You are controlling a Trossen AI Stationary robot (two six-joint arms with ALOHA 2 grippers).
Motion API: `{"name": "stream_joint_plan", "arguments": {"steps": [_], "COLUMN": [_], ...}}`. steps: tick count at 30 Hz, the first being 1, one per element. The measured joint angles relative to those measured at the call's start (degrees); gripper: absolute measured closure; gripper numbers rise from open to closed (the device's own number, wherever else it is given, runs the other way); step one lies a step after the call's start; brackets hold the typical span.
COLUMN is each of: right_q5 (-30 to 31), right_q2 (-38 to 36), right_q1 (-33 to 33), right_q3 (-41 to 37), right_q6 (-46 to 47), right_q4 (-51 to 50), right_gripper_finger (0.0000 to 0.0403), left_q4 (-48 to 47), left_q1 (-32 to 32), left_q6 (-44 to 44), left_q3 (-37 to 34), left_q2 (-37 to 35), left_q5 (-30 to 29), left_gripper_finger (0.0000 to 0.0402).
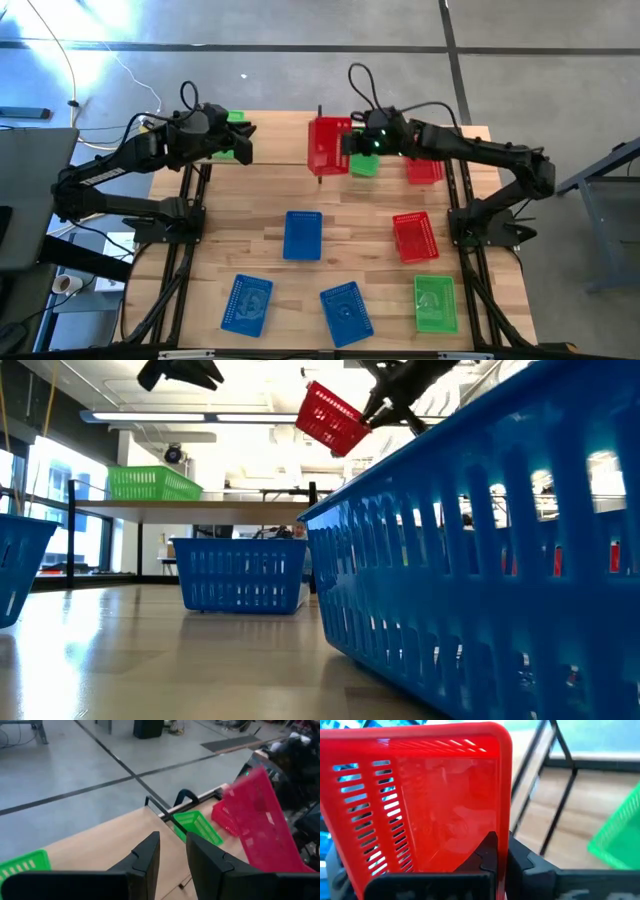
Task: Stack baskets on shelf by color
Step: Put the bottom left red bin on the shelf
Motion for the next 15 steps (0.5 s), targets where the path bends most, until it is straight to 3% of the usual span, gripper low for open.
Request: {"name": "stream_joint_plan", "arguments": {"steps": [6, 15], "right_q5": [-2.04, -10.69], "right_q2": [6.17, 18.04], "right_q1": [-4.16, -7.73], "right_q3": [7.90, 23.31], "right_q6": [-2.03, -2.10], "right_q4": [-0.25, -4.09], "right_gripper_finger": [0.0403, 0.0403], "left_q4": [-0.25, -3.06], "left_q1": [0.02, 0.04], "left_q6": [0.19, 0.63], "left_q3": [0.00, 0.00], "left_q2": [2.21, 3.31], "left_q5": [-0.15, -1.81], "left_gripper_finger": [0.0314, 0.0314]}}
